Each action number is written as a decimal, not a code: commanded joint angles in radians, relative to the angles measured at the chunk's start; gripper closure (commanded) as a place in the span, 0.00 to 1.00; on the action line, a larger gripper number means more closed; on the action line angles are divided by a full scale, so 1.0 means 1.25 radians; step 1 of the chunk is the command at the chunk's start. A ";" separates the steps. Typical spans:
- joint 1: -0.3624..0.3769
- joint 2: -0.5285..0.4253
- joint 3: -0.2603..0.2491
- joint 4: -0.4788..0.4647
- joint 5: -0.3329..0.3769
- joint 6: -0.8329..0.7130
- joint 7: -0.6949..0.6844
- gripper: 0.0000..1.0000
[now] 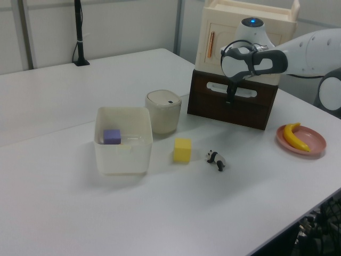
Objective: Slide the drawer open
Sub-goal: 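Close the gripper on the white drawer handle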
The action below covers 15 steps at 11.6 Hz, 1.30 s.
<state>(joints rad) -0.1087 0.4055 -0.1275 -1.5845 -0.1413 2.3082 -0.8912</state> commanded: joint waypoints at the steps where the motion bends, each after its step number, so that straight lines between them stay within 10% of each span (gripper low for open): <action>1: 0.001 0.009 -0.011 0.010 -0.011 0.020 -0.012 0.10; 15: -0.008 0.016 -0.010 0.027 0.001 0.040 0.004 0.38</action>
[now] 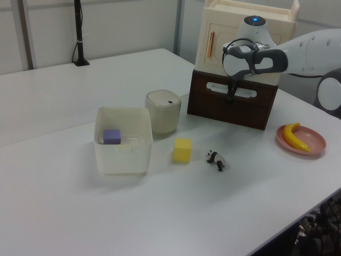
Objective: Slide the drawer open
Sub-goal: 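Close the gripper on the white drawer handle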
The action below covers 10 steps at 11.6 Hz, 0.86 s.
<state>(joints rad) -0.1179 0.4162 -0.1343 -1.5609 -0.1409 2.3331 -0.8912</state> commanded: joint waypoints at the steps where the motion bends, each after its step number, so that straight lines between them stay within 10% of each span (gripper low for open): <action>1: 0.001 0.006 -0.002 0.008 0.004 0.020 0.004 0.38; 10: 0.006 0.004 0.006 0.003 0.002 0.020 0.002 0.82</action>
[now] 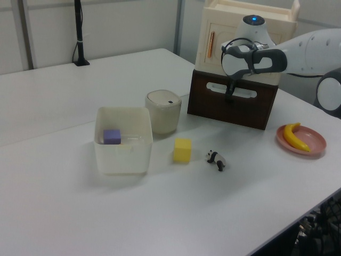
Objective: Slide the drawer open
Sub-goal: 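Close the gripper on the white drawer handle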
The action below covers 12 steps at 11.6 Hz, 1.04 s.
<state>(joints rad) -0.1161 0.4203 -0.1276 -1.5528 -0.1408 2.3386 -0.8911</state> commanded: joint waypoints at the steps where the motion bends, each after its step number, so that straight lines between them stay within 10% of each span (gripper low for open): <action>1: 0.005 0.001 0.000 -0.003 0.002 0.015 0.002 0.85; 12: 0.007 -0.044 0.042 -0.066 -0.001 0.008 0.000 1.00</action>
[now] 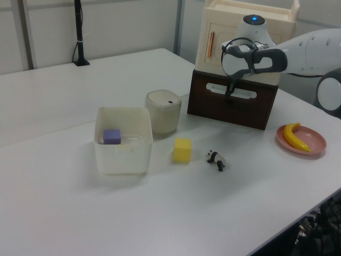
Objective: Slide the drawer open
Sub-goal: 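Pull the drawer handle outward, sliding the drawer out of the unit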
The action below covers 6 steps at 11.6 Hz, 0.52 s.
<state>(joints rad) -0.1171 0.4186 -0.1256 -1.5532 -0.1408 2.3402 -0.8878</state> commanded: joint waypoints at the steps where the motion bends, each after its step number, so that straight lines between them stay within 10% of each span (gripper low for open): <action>1: 0.009 -0.052 0.048 -0.083 -0.001 0.005 -0.003 1.00; 6: 0.020 -0.107 0.087 -0.133 0.000 -0.089 0.000 1.00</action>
<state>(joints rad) -0.1192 0.3494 -0.0846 -1.6377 -0.1432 2.3135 -0.8876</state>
